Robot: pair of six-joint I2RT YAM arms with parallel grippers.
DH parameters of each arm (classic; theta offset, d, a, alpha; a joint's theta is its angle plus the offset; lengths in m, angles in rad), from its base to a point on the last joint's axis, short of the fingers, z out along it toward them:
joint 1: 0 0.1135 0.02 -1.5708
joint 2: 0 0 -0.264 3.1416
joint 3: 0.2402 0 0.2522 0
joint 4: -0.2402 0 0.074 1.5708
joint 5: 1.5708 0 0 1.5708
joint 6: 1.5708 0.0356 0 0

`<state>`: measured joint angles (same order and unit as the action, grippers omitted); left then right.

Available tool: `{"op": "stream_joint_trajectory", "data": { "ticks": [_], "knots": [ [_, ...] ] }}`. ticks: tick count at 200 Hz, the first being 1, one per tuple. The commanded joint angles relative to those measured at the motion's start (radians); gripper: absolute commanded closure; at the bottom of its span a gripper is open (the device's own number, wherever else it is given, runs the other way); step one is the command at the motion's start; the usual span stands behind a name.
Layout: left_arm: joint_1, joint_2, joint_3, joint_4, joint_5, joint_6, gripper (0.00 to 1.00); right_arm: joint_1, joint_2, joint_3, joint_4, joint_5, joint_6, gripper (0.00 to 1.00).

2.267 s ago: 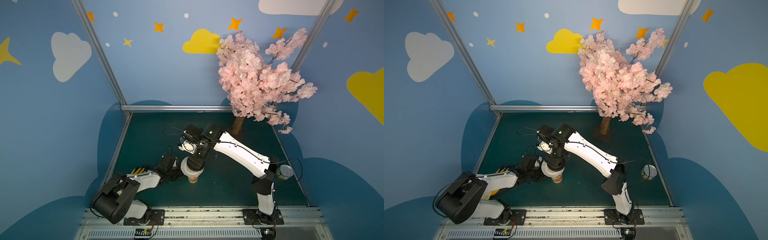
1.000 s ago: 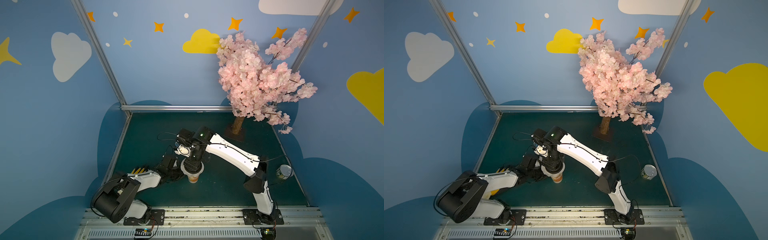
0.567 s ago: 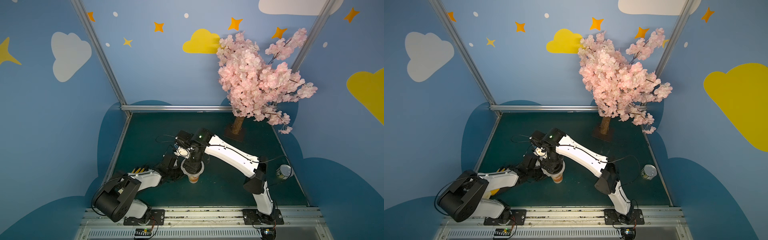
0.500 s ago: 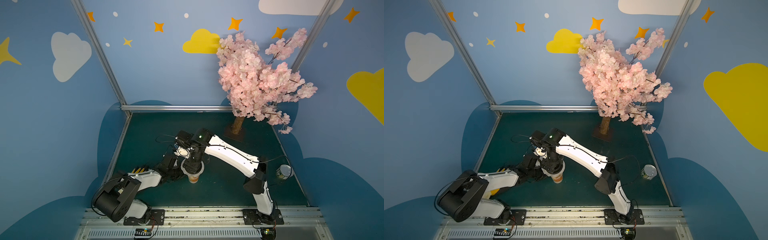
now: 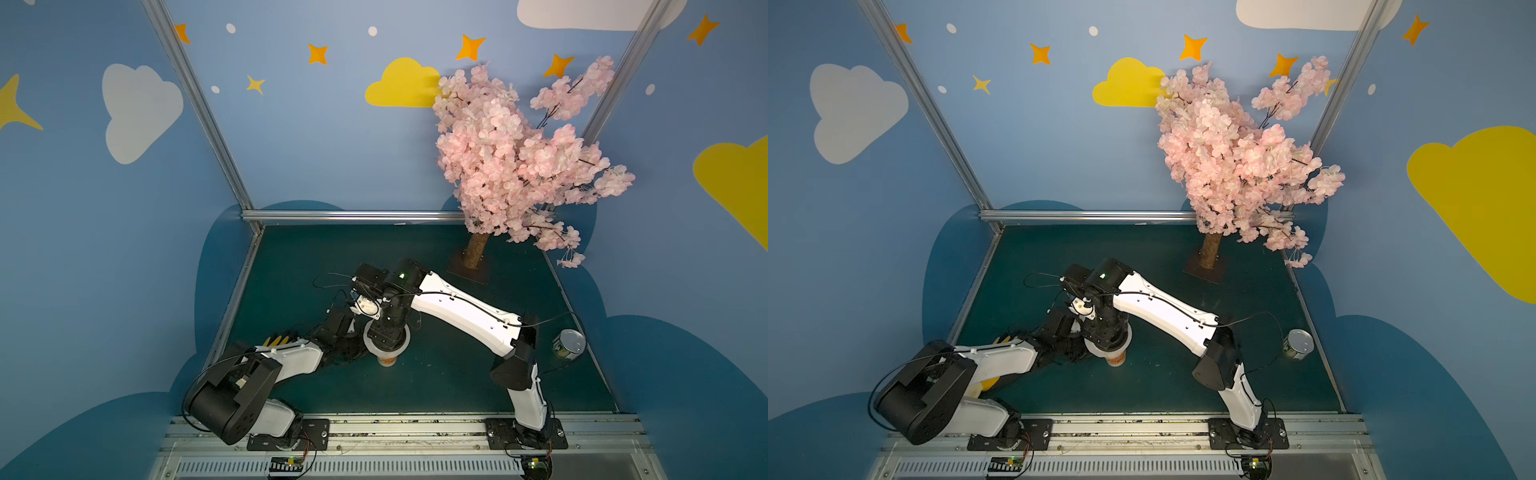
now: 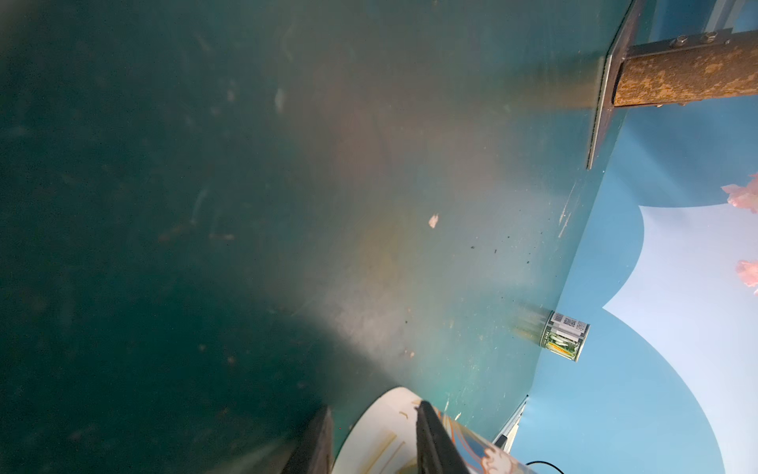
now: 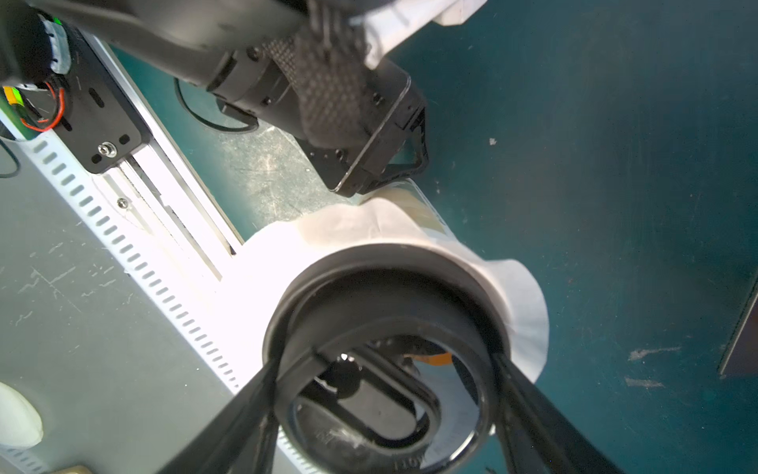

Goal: Put the leak-proof paper on the milk tea cups
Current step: Secure the cup lid on the cup.

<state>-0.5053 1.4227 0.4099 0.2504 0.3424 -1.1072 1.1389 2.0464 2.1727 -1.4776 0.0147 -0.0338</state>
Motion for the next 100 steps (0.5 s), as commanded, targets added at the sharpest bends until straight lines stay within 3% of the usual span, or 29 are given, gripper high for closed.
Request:
{"op": "stream_joint_trajectory", "data": {
  "ticks": [1, 100],
  "knots": [
    [-0.001, 0.003, 0.014, -0.031, -0.017, 0.008, 0.64, 0.001, -0.032, -0.035, -0.005, -0.006, 0.006, 0.23],
    [-0.001, 0.002, 0.012, -0.037, -0.013, 0.009, 0.64, -0.035, -0.016, -0.089, 0.062, 0.061, 0.003, 0.24]
  ]
}}
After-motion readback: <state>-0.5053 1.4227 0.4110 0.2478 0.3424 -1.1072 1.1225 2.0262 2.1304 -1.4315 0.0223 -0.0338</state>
